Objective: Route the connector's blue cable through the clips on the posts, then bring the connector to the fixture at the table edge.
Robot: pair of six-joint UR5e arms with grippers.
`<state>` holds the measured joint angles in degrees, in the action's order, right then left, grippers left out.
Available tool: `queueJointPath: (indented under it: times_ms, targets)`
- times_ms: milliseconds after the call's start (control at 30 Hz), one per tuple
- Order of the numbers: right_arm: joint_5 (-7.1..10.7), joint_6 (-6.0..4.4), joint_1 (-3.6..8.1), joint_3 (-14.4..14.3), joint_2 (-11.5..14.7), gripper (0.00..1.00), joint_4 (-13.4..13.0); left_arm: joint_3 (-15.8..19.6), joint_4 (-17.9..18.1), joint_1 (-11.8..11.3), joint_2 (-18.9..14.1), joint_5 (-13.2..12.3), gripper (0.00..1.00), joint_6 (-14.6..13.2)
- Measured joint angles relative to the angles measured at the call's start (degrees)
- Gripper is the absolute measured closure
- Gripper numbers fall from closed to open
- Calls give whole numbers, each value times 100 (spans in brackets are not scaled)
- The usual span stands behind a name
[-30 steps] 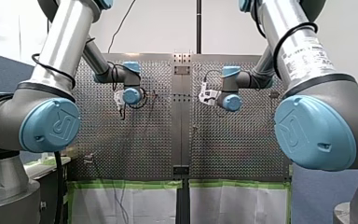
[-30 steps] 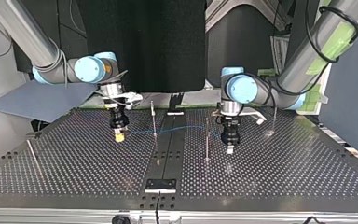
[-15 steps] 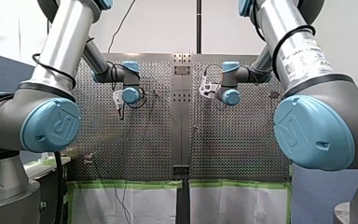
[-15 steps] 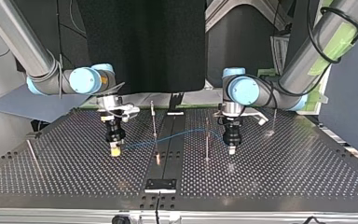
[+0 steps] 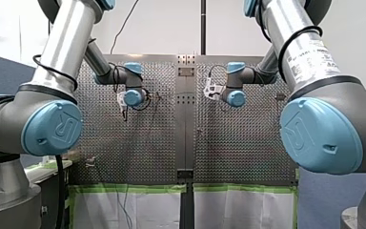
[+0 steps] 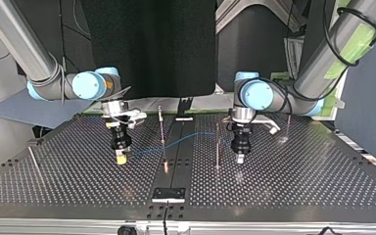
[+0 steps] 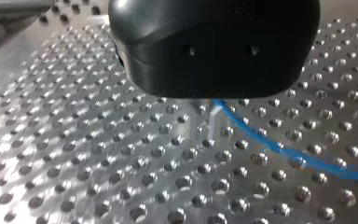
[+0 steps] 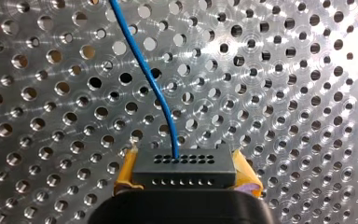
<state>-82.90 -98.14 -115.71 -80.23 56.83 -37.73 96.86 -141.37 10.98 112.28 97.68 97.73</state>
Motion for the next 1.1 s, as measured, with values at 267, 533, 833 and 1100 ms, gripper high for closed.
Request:
queueJointPath:
  times_ms: [267, 533, 833, 1100]
  targets:
    - [-1, 25, -26, 1, 0, 100, 98, 14, -106, -21, -1, -67, 0, -344]
    - [-9, 49, -42, 1, 0, 100, 195, 15, -436, -22, -7, 233, 0, -587]
    - [-16, 56, -57, -2, 0, 100, 309, 244, -833, 7, -86, 527, 0, -574]
    - [-17, 52, -66, 0, 0, 100, 339, 638, -884, 9, -424, 210, 0, -280]
